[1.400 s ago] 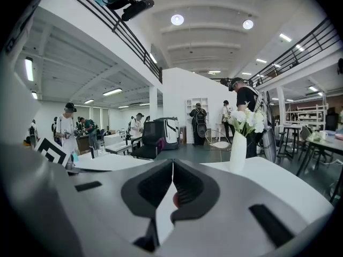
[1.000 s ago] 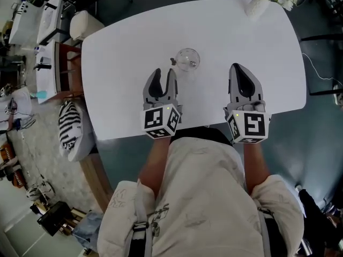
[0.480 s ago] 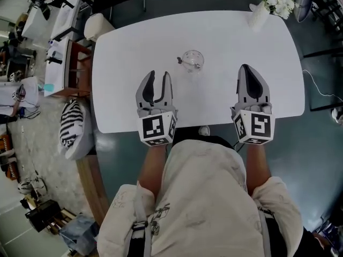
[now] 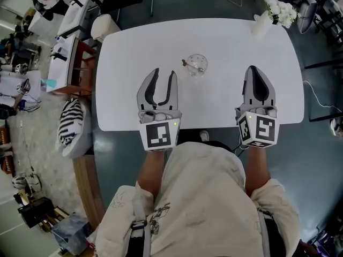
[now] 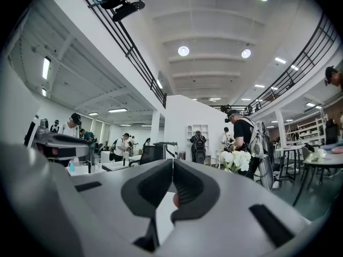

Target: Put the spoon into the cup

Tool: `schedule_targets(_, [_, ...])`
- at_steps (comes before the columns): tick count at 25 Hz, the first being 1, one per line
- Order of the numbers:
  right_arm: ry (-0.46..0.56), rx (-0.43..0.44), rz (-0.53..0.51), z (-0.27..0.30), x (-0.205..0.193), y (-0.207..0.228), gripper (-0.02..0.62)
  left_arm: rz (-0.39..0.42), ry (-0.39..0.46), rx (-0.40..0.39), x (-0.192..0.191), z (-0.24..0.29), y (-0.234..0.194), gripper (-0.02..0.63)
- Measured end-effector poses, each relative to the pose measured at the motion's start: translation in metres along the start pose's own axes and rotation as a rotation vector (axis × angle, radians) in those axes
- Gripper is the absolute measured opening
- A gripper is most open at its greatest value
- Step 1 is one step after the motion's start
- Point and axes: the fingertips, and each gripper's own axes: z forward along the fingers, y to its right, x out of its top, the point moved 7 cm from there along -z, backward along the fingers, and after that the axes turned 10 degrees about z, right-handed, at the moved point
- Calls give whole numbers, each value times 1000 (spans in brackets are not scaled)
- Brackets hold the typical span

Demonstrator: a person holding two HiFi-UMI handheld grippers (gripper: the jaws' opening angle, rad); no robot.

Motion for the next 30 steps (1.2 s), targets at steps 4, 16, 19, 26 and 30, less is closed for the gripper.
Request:
schedule_targets(4, [-6, 6, 0, 0, -3, 1, -11, 3, -12, 3, -3, 1, 1, 140])
schedule_targets(16, [-16, 29, -12, 4, -9, 0, -11, -2, -42, 26, -8, 1, 3, 11])
schedule_targets(19, [-18, 30, -20, 5, -10, 0, -12, -5, -41, 31, -11, 3, 4, 11])
schedule_targets(26, [-22, 34, -22, 6, -12, 2, -12, -4, -40, 31, -10, 6, 5, 11])
schedule_targets(30, [-23, 34, -26, 7, -11, 4, -12, 0, -39, 31, -7, 8, 6, 12])
